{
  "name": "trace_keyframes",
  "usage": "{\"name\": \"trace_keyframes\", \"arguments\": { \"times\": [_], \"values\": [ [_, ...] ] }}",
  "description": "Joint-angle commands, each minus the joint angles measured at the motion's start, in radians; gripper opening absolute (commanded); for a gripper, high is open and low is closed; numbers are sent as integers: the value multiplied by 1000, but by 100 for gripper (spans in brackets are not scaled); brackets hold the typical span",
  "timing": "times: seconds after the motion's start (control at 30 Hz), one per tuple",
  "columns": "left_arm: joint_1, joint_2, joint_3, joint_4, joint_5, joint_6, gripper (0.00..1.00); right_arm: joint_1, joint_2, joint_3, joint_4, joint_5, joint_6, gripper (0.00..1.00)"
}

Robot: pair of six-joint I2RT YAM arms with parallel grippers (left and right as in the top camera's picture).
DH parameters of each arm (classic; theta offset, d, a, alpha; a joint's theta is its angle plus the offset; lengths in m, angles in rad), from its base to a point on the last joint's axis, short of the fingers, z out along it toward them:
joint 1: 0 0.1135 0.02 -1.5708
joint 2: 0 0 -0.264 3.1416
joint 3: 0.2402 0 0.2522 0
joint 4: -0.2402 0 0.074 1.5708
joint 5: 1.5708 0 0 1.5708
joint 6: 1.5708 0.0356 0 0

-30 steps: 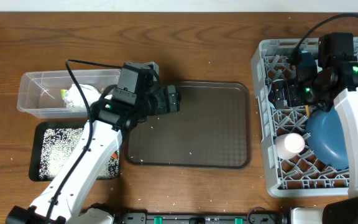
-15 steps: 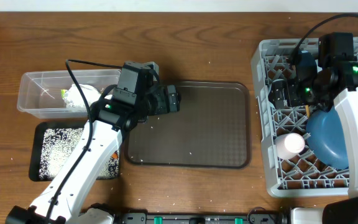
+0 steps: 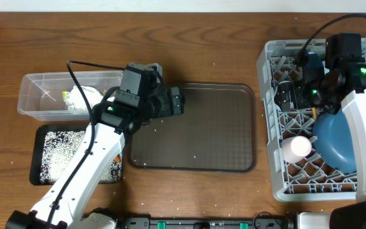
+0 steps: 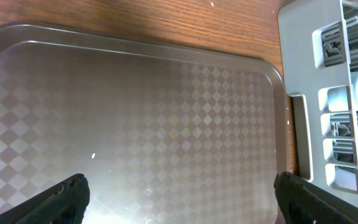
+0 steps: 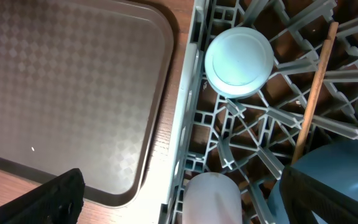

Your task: Sort waste into correct bins and load items into the dishwasher rack

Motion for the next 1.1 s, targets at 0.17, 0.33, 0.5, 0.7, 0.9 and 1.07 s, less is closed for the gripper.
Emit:
{"name": "trace_keyframes", "arguments": {
  "times": [0.17, 0.33, 0.5, 0.7, 0.9, 1.07],
  "values": [
    [-2, -13, 12, -2, -9, 9, 98, 8, -61, 0, 0, 6, -15, 99],
    [-2, -13, 12, -2, -9, 9, 98, 9, -159, 0, 0, 6, -15, 99],
    [-2, -13, 12, -2, -9, 9, 98, 9, -286, 0, 0, 6, -15, 99],
    [-2, -13, 12, -2, -9, 9, 98, 14, -505, 0, 0, 6, -15, 99],
    [-2, -13, 12, -2, -9, 9, 98, 85, -720, 0, -15, 62, -26, 99],
    [-2, -13, 12, -2, -9, 9, 98, 119, -865, 0, -3, 77, -26, 99]
  ]
}}
